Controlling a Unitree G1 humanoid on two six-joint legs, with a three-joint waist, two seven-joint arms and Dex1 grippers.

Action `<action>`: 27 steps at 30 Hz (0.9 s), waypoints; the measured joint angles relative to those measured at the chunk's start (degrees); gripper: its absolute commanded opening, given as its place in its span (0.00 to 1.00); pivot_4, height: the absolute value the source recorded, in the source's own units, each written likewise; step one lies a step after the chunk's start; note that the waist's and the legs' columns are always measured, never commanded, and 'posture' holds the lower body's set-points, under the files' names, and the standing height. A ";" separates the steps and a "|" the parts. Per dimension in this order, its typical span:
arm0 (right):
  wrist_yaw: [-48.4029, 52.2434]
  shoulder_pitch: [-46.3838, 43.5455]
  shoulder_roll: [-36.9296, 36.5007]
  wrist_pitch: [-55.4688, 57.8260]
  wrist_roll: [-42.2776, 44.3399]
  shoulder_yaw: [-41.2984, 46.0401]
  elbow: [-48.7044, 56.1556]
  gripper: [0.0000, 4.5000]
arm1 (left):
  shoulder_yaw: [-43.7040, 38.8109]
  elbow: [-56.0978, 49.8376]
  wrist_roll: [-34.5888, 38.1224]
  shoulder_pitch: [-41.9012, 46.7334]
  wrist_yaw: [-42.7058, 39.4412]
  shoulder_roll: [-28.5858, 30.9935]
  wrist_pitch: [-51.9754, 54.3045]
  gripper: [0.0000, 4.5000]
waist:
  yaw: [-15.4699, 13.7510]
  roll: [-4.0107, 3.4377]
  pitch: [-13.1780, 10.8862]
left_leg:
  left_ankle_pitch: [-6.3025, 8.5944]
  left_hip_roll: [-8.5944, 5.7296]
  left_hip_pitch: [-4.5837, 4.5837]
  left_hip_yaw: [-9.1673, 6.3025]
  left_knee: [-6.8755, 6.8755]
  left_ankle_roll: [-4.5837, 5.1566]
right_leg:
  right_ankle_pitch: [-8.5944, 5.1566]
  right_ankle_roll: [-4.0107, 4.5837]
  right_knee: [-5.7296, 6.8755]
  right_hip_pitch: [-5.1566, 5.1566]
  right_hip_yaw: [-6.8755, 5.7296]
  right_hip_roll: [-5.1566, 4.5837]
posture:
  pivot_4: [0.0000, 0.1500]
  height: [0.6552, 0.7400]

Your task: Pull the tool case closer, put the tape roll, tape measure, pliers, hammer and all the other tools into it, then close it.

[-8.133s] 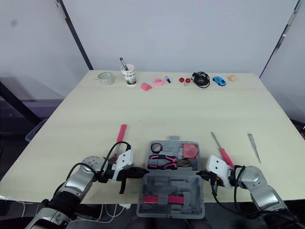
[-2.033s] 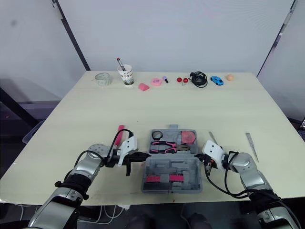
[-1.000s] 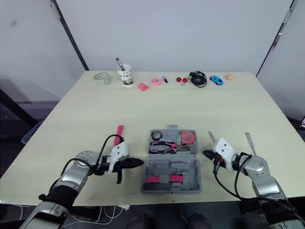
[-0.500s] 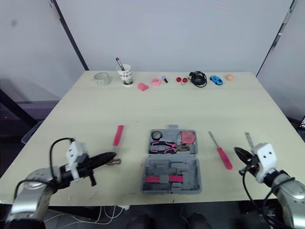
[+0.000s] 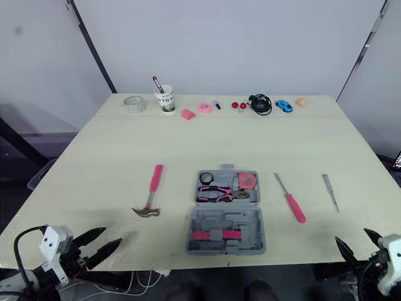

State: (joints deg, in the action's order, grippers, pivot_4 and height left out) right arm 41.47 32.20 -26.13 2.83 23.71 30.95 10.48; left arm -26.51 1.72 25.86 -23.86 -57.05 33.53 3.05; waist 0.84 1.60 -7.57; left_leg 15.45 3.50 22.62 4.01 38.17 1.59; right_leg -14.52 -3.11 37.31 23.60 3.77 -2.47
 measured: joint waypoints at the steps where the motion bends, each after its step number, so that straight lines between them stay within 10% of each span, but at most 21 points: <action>1: 0.20 0.49 0.59 -0.88 0.03 0.59 -0.52 1.00 | 0.00 -0.07 0.21 -0.60 -0.05 -0.05 -0.16 0.99 | -0.01 0.01 0.01 | 0.01 -0.02 -0.02 0.01 0.00 -0.01 | -0.01 -0.01 0.00 0.01 0.00 -0.10 | 1.00 1.00; 27: -6.73 -15.36 -6.10 11.45 -1.70 -5.08 -1.76 1.00 | 9.23 -12.87 4.15 12.89 -8.30 9.17 5.62 0.99 | 0.07 -0.08 -0.04 | -0.01 -0.33 0.09 0.10 -0.10 0.03 | 0.03 0.02 -0.22 -0.08 -0.05 -0.18 | 1.00 1.00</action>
State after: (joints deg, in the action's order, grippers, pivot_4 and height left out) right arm 34.73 16.84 -32.23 14.28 22.01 25.87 8.72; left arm -17.28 -11.15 30.01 -10.97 -65.35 42.70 8.67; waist 0.91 1.52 -7.61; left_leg 15.43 3.17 22.71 4.11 38.07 1.62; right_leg -14.49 -3.10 37.09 23.52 3.72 -2.64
